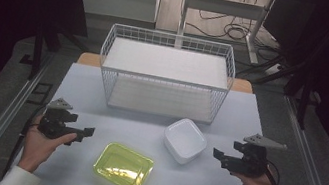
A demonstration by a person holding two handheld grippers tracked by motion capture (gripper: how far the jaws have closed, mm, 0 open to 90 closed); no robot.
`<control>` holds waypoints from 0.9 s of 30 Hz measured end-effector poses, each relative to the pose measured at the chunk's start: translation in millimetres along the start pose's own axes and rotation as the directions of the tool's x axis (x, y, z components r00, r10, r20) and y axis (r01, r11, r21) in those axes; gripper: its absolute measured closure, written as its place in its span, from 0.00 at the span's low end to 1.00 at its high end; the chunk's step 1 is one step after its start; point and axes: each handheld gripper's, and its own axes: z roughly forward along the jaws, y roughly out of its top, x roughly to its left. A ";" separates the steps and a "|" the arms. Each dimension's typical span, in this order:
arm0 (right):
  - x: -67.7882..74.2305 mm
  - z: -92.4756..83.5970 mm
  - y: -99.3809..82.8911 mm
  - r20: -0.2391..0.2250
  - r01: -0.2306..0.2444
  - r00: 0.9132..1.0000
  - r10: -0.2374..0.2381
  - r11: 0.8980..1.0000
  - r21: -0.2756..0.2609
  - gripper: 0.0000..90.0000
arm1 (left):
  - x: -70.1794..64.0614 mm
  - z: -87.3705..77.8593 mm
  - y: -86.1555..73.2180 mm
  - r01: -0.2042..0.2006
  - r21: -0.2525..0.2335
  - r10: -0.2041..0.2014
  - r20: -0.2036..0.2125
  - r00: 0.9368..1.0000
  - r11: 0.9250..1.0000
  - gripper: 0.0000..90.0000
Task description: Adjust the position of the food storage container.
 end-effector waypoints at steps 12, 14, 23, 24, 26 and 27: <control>-3.6 -0.6 -2.2 0.030 -0.030 0.999 0.030 0.999 0.017 0.17 | -3.1 -7.7 5.3 -0.016 -0.001 0.016 -0.005 1.000 1.000 0.19; -3.3 0.9 -2.4 0.029 -0.026 0.999 0.025 0.999 0.024 0.17 | -4.3 -10.4 6.5 -0.030 0.005 0.030 0.006 1.000 1.000 0.20; 0.7 8.3 -1.0 0.036 -0.025 0.999 0.023 0.999 0.038 0.16 | -7.6 -11.0 5.4 -0.050 0.020 0.050 0.013 0.999 0.999 0.28; 0.7 8.3 -1.0 0.036 -0.025 0.999 0.023 0.999 0.038 0.16 | -7.7 -11.3 5.4 -0.050 0.021 0.050 0.017 0.999 0.999 0.28; 0.0 10.4 -0.7 0.033 -0.020 0.999 0.018 0.999 0.040 0.16 | -8.1 -11.6 4.8 -0.052 0.028 0.051 0.027 0.998 0.998 0.30; 0.0 11.1 -0.8 0.031 -0.020 0.999 0.018 0.999 0.042 0.16 | -8.2 -11.3 4.5 -0.054 0.030 0.053 0.027 0.998 0.998 0.30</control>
